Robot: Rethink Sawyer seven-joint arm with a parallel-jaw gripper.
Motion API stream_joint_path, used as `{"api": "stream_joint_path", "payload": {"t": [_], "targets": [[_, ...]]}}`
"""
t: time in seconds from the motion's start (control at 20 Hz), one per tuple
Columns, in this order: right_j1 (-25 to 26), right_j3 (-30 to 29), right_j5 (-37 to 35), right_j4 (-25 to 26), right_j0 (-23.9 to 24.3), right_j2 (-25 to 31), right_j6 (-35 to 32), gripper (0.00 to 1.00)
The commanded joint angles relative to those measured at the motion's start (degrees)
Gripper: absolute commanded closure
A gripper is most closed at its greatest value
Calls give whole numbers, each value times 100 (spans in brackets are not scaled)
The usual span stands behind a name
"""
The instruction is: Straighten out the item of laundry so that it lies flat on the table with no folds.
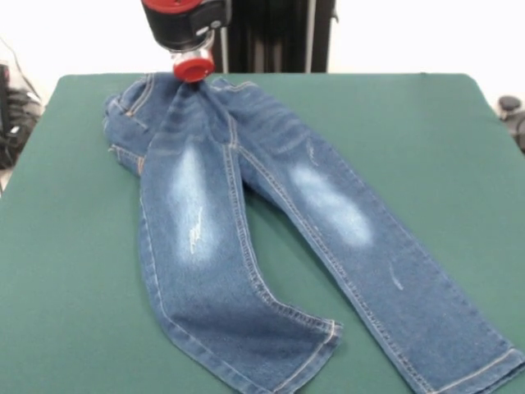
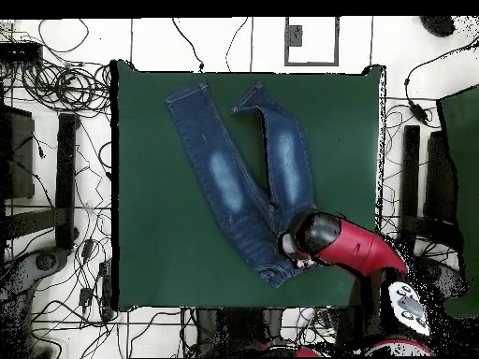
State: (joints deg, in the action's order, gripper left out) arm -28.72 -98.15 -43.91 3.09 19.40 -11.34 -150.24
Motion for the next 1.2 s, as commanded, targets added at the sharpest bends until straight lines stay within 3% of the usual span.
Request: {"api": "stream_joint_path", "payload": {"t": [0.05, 0.75, 1.0, 1.1, 1.15, 1.2], "targets": [[192, -1051, -58, -240, -124, 599, -236, 100], [285, -1495, 444, -845, -216, 876, -536, 100], [317, -1399, 397, -868, -187, 821, -440, 100], [305, -1283, 664, -657, -261, 720, -359, 100], [295, -1238, 878, -548, -260, 713, -268, 0], [284, -1184, 943, -473, -294, 680, -240, 0]]}}
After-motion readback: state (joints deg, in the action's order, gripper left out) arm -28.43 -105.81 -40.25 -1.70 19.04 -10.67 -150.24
